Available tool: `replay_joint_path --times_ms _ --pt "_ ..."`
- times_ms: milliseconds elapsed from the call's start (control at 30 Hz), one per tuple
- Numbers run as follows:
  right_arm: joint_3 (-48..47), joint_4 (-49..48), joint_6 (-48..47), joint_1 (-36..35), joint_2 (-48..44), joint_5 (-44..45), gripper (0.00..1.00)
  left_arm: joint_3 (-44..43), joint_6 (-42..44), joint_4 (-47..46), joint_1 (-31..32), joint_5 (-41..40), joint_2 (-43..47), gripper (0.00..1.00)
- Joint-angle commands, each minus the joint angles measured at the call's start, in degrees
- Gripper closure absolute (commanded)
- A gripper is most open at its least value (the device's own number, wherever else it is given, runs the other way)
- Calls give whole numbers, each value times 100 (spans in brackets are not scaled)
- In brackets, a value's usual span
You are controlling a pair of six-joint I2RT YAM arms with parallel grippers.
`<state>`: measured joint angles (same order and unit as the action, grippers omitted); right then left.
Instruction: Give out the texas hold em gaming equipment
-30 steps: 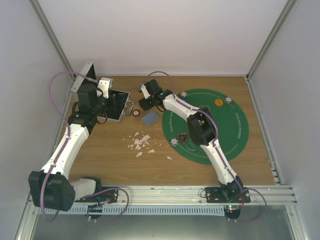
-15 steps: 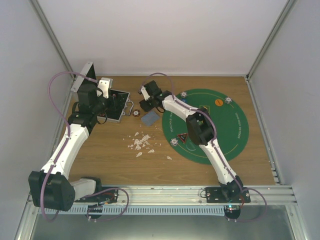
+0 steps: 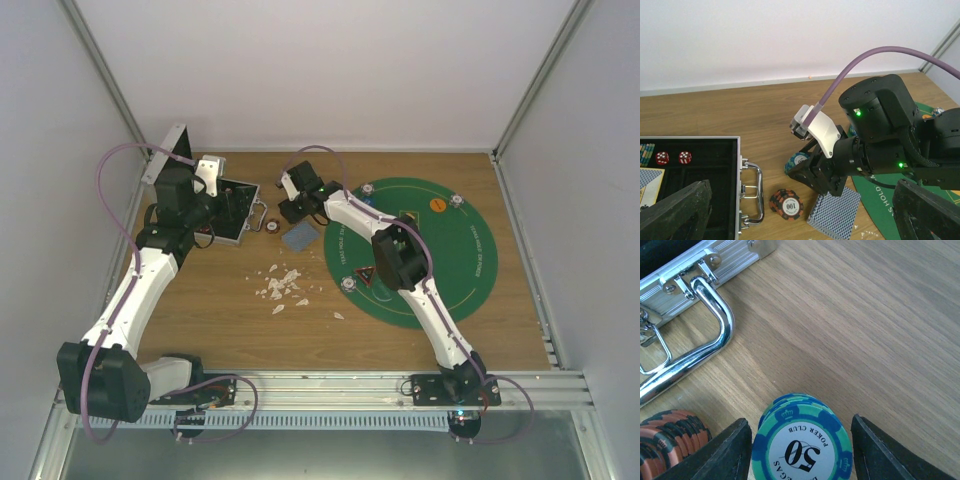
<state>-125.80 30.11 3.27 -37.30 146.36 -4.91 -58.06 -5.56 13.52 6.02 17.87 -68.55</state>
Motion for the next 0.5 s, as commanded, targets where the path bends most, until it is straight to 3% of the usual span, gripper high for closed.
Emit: replay_joint_path --times_ms 0,467 --pt "-205 40 -35 -64 64 0 45 -38 -40 -218 35 53 40 1" --pt "-202 23 -40 -67 28 27 55 -38 -48 -220 32 71 13 1"
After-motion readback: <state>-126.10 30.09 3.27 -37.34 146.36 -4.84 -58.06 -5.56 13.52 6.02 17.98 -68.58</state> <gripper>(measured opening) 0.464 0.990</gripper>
